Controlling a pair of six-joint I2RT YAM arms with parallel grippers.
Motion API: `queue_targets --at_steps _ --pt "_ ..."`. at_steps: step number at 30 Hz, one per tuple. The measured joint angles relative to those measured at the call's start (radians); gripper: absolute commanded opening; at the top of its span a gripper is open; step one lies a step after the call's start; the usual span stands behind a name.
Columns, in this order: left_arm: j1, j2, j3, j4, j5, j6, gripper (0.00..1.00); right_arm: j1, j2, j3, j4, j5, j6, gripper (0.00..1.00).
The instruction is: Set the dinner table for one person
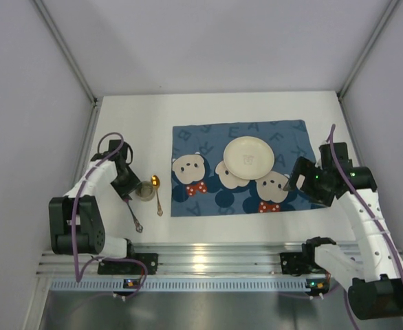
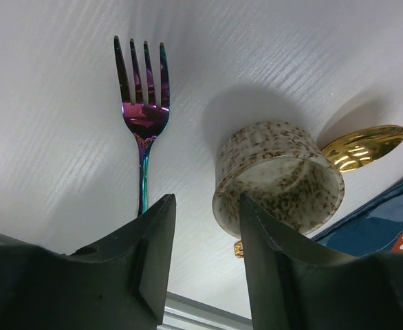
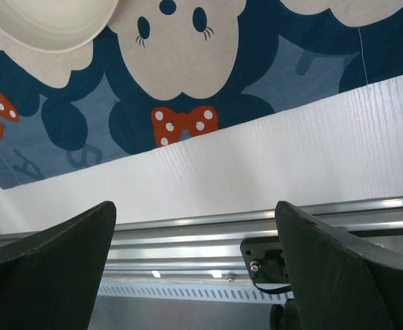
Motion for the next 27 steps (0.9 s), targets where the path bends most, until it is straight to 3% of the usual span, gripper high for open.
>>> queue_targets --at_steps 6,11,20,27 --pt "0.000 0.032 -0.036 0.061 0.029 0.001 0.29 0.000 -0.005 -0.012 0.001 0.006 -0.001 1.00" --pt "-0.001 0.075 -0.053 0.103 0.056 0.005 0.01 0.000 -0.004 -0.019 0.000 0.008 -0.001 1.00" --pt "-0.020 0.071 0.018 0.071 0.039 0.030 0.00 0.010 0.005 -0.002 0.001 -0.032 -0.008 1.00" --pt "-0.244 0.092 0.385 -0.010 -0.047 0.029 0.00 0.099 0.112 0.212 0.048 -0.183 -0.007 1.00"
